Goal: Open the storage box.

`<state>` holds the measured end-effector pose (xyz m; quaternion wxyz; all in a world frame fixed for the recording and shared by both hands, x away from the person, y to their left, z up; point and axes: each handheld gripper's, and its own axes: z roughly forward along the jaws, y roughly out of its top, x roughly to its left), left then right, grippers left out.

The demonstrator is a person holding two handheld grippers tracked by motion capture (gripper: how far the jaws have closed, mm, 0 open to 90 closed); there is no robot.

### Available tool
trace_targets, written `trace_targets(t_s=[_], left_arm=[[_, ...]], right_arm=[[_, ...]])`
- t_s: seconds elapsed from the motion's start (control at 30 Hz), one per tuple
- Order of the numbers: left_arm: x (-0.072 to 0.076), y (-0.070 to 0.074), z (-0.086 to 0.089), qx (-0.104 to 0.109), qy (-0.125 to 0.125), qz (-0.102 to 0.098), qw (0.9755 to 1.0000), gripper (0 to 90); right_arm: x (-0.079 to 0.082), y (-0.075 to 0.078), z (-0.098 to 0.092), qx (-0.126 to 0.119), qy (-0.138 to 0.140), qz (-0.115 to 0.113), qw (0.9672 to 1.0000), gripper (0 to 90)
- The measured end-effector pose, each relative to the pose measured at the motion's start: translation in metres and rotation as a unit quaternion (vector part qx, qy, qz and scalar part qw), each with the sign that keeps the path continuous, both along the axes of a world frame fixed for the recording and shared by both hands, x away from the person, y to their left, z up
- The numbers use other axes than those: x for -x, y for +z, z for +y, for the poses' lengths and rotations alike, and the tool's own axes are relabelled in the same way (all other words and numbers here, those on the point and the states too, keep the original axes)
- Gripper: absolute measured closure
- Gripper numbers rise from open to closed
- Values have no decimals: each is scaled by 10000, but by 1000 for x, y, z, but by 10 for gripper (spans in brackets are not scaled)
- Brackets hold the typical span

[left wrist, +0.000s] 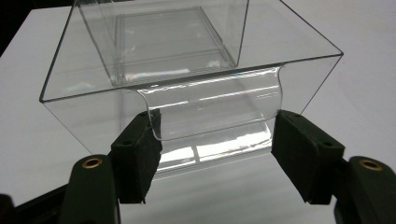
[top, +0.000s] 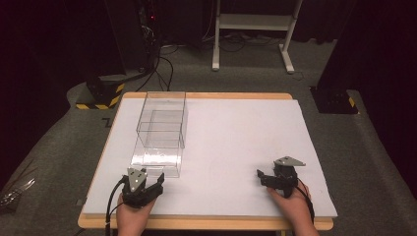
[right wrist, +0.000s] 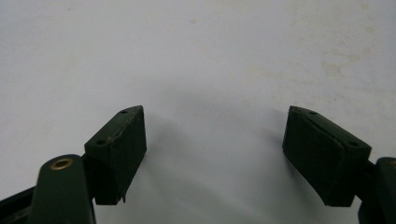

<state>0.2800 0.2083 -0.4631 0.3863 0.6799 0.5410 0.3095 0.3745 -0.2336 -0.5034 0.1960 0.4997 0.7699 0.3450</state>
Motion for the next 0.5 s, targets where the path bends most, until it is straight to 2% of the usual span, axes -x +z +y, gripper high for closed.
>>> trace_targets(t_s=[0.1,0.2,0.5], left_arm=[[0,0,0,6,5,-8,10000,340],[2,0,1,134,-18,2,9999,329],[5,0,-1,125,-43,-46,9999,344]], right_arm=[[0,0,0,1,0,0,10000,215],[0,0,0,2,0,-1,10000,215],[0,0,0,-3,0,0,10000,215]])
